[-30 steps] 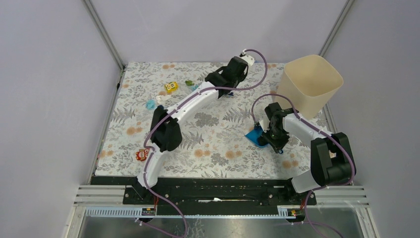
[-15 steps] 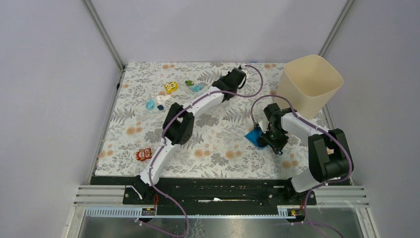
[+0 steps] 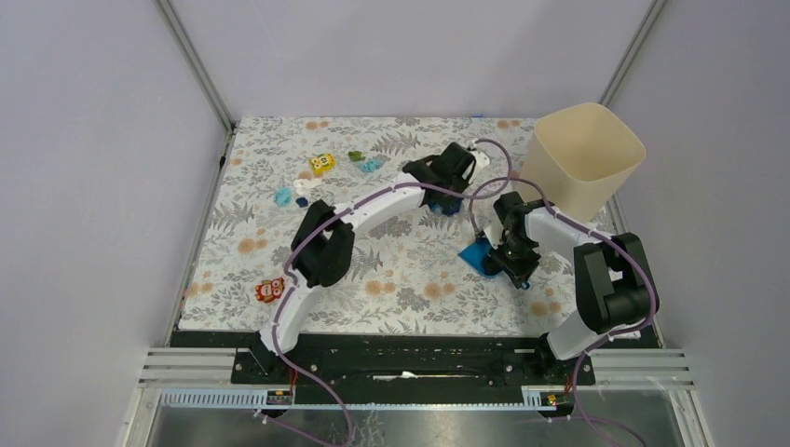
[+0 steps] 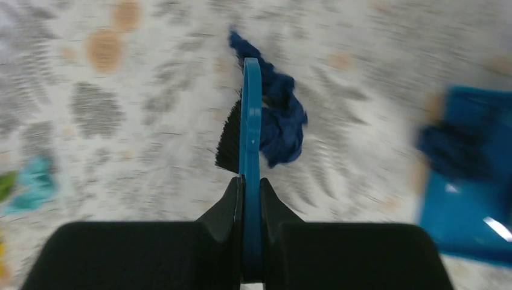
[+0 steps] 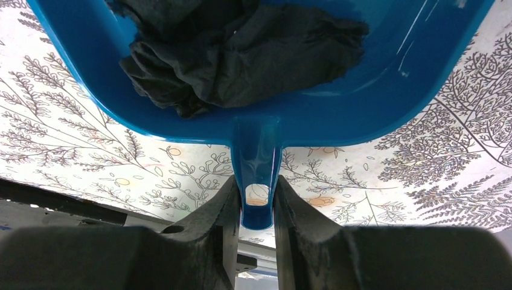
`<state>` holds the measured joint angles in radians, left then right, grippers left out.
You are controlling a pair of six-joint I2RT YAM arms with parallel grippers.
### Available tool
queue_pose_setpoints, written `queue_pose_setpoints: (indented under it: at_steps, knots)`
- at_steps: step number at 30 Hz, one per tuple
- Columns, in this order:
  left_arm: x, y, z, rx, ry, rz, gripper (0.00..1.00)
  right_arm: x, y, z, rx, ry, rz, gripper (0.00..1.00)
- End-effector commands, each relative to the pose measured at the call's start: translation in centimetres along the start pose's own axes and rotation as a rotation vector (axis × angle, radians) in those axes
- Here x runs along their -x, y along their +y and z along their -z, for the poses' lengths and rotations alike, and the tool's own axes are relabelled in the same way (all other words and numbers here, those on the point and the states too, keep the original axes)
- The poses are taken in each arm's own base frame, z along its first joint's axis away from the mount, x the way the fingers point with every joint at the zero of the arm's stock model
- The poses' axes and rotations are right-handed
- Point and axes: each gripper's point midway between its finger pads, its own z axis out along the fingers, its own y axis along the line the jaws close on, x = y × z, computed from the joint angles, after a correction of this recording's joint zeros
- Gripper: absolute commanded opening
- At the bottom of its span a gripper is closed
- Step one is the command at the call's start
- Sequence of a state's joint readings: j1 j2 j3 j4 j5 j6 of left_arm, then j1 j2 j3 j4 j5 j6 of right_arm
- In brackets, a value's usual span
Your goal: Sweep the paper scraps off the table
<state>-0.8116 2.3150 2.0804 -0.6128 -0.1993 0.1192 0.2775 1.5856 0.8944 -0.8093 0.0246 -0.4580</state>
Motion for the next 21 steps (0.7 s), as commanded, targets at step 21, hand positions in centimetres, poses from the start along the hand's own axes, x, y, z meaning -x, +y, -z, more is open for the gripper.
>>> queue_pose_setpoints:
  at_steps: [21]
  knots:
    - [-1.4,-10.7,14.0,-0.546,-0.012,0.252,0.00,1.7,0.3,1.7,0.030,-0.103,0.054,0.00]
